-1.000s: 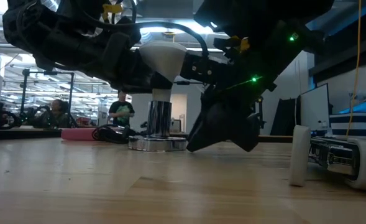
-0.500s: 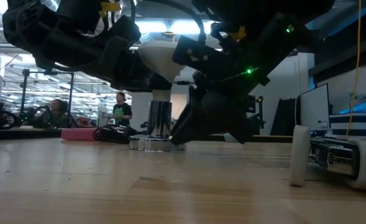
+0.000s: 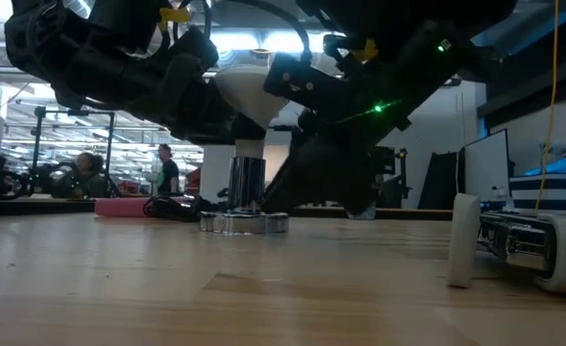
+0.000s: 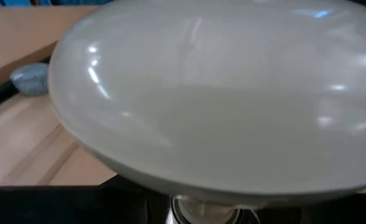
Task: Screw lightbulb
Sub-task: Insert the lightbulb into the lamp
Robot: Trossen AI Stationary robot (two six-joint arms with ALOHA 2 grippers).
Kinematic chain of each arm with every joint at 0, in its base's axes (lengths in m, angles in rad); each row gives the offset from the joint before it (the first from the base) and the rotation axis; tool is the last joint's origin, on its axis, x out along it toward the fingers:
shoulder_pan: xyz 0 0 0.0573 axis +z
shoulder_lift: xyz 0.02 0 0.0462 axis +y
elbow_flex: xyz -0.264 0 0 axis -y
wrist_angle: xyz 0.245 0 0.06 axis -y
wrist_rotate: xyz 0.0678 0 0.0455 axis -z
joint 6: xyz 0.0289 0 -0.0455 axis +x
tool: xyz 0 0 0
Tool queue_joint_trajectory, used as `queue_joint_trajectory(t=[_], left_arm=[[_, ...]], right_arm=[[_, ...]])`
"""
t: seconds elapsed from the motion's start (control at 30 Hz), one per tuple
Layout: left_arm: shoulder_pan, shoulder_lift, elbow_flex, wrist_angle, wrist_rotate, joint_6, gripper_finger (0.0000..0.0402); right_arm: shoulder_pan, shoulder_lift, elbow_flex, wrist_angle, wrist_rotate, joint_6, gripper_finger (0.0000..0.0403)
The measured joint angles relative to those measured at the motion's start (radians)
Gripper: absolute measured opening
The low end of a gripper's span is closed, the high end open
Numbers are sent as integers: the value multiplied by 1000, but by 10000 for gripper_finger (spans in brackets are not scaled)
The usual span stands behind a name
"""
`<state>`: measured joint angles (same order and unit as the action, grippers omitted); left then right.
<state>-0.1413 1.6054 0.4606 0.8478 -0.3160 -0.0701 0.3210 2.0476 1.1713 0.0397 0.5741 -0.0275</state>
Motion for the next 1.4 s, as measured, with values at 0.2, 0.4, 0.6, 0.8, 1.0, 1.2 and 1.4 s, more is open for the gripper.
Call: queue_joint_trajectory(t=[0.2,0.4,0.6,0.8,1.0,1.2,1.4], left_arm=[[0,0,0,0,-4,-80,166],[0,0,-1,4,-3,-102,166],[0,0,-1,5,0,-96,166],[-3,0,-1,5,6,-60,166],[-3,0,-1,4,6,-54,167],[-2,1,-1,-9,-7,-75,202],[0,2,-1,-50,-43,-136,265]], right_arm=[[0,0,0,10,40,-3,115],[0,0,0,-48,59,-4,115],[-1,-1,0,-67,83,-36,115],[-1,-1,0,-67,88,-67,115],[-3,-1,0,-65,49,-68,115],[-3,-1,0,-64,35,-68,115],[-1,-1,0,-64,35,-66,115]])
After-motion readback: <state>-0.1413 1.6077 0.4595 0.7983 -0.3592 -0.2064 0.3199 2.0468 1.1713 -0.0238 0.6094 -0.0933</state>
